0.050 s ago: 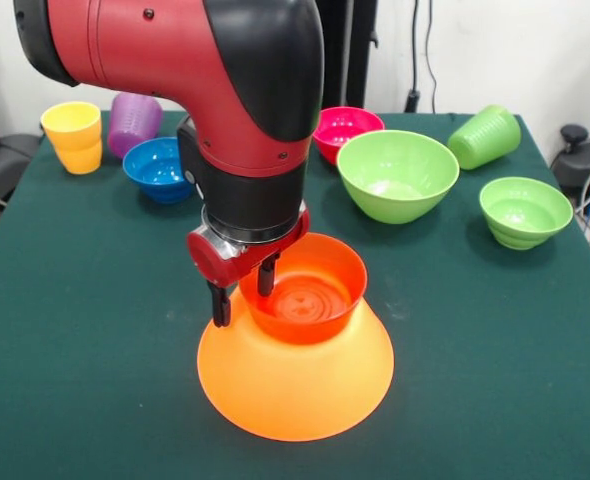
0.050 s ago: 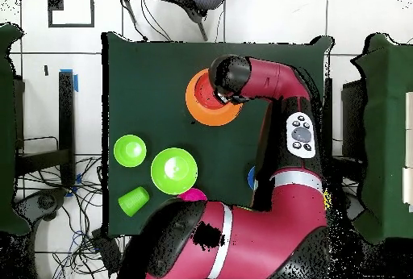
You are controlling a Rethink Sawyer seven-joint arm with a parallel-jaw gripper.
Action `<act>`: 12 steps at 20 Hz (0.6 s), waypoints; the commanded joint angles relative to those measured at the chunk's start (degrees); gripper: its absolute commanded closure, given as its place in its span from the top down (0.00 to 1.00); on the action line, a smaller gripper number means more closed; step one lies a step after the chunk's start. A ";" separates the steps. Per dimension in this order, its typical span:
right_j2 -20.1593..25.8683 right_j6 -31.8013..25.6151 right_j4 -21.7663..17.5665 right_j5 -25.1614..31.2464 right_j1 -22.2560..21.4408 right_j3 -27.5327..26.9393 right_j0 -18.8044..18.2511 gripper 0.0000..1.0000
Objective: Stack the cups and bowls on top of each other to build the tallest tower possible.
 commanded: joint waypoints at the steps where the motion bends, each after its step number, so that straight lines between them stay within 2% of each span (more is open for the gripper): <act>1: 2.12 -2.49 -6.11 -0.63 -0.69 1.05 -0.19 1.00; 12: 1.73 -1.13 -5.57 1.17 -1.84 1.90 1.21 1.00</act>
